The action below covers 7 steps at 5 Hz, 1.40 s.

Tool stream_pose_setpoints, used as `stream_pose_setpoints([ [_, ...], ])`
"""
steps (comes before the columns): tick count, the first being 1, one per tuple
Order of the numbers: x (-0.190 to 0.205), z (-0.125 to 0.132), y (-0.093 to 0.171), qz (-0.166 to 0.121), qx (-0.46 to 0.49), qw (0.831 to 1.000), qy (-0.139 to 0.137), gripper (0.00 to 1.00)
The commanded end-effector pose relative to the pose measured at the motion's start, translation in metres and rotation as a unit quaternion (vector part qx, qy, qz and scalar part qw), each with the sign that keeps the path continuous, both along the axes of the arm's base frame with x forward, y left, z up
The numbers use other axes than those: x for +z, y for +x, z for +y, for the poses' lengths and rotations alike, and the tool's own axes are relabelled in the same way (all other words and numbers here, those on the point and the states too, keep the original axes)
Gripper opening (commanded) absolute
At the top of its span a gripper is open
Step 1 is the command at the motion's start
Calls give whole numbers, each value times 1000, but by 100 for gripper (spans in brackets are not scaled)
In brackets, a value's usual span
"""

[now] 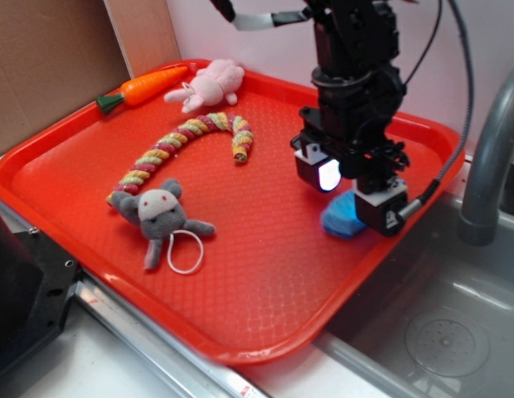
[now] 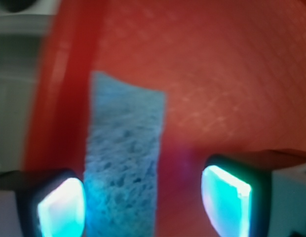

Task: Grab the blue sponge.

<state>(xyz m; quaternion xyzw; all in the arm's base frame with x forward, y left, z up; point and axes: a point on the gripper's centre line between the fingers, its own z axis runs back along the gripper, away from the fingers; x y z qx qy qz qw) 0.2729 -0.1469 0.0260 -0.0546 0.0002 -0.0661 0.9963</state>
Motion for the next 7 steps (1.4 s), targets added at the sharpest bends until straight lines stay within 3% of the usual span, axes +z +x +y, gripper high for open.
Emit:
stream_pose_setpoints([
  [1,-14,5,14,16,13,999,31,100],
  [2,-24,-2,13,23,13,999,45,0],
  [4,1,-6,1,10,15,999,40,0],
  [5,51,4,-14,20,29,999,23,0],
  [6,99,39,-37,-38,95,994,27,0],
  [7,148,79,-58,-76,136,987,27,0],
])
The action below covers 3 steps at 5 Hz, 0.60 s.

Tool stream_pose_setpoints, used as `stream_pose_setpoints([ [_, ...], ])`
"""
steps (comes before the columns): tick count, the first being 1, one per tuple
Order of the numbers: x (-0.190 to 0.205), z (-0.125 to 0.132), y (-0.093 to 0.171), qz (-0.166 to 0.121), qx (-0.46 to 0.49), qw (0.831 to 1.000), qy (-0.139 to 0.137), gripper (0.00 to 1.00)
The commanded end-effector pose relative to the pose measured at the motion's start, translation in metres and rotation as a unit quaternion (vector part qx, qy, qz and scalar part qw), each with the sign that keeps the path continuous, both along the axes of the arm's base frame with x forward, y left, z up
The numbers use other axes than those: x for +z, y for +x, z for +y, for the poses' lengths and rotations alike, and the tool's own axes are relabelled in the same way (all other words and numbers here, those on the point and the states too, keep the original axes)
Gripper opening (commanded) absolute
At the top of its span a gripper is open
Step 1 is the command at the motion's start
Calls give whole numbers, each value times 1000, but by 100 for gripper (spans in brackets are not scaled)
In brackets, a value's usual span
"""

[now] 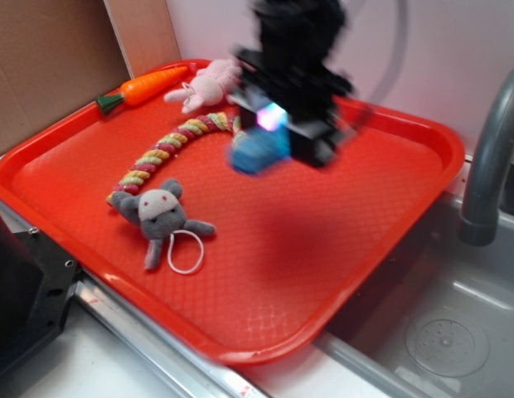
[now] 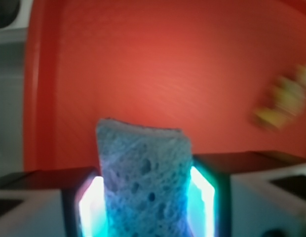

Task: Grab the blue sponge.

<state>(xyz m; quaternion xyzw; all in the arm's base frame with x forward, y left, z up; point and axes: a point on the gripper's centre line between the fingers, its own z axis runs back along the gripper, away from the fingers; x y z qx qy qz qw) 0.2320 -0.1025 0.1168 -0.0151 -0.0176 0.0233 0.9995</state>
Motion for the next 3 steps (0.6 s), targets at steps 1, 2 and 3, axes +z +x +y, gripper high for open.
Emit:
stream_pose_setpoints([
  [1,107,61,-26,-69,64,995,-5,0],
  [2,144,68,-4,-39,75,996,-3,0],
  [3,126,54,17,-22,55,998,13,0],
])
